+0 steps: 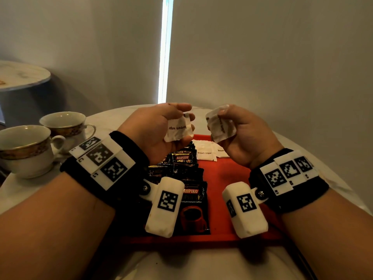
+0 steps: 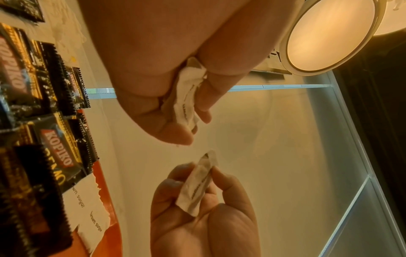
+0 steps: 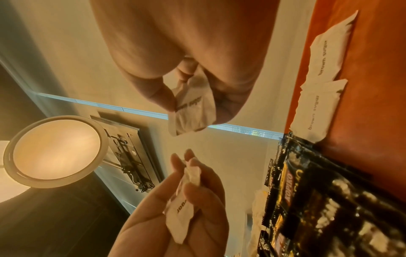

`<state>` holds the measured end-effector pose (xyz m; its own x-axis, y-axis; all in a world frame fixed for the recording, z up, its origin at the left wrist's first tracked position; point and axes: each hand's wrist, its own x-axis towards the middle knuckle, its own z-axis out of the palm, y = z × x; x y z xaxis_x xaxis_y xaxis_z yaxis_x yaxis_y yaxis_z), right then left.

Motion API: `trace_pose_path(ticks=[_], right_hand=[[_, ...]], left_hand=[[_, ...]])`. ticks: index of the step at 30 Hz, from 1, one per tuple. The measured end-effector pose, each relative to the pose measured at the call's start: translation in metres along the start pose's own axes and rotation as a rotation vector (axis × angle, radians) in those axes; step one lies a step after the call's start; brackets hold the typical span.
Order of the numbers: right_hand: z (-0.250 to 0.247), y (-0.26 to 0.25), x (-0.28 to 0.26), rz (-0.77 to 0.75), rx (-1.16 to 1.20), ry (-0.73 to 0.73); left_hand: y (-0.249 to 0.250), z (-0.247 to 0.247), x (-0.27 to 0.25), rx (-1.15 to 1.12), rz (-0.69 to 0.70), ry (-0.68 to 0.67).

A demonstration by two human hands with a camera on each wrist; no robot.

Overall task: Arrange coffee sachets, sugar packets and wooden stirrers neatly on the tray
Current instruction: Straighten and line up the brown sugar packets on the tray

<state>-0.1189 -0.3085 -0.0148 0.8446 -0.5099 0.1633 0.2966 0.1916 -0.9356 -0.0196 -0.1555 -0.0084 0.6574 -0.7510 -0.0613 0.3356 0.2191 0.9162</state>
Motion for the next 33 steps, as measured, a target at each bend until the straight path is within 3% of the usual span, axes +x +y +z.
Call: trace_pose_path(ticks=[8, 17, 22, 33], right_hand=[[0.008, 0.003, -0.006, -0.008, -0.148, -0.098], [0.007, 0.003, -0.004, 0.015, -0.085, -0.051], [0.007, 0.002, -0.004, 0.01, -0.127, -0.05], [-0.007, -0.005, 0.003, -0.035, -0.196, -0.005]], left_hand=[[-0.003, -0.002, -0.003, 0.17, 0.038, -0.187], [-0.002, 0.0, 0.003, 0.021, 0.063, -0.008], [-0.002, -0.001, 0.002, 0.041, 0.05, -0.069], [-0.002, 0.0, 0.004, -0.027, 0.024, -0.016]])
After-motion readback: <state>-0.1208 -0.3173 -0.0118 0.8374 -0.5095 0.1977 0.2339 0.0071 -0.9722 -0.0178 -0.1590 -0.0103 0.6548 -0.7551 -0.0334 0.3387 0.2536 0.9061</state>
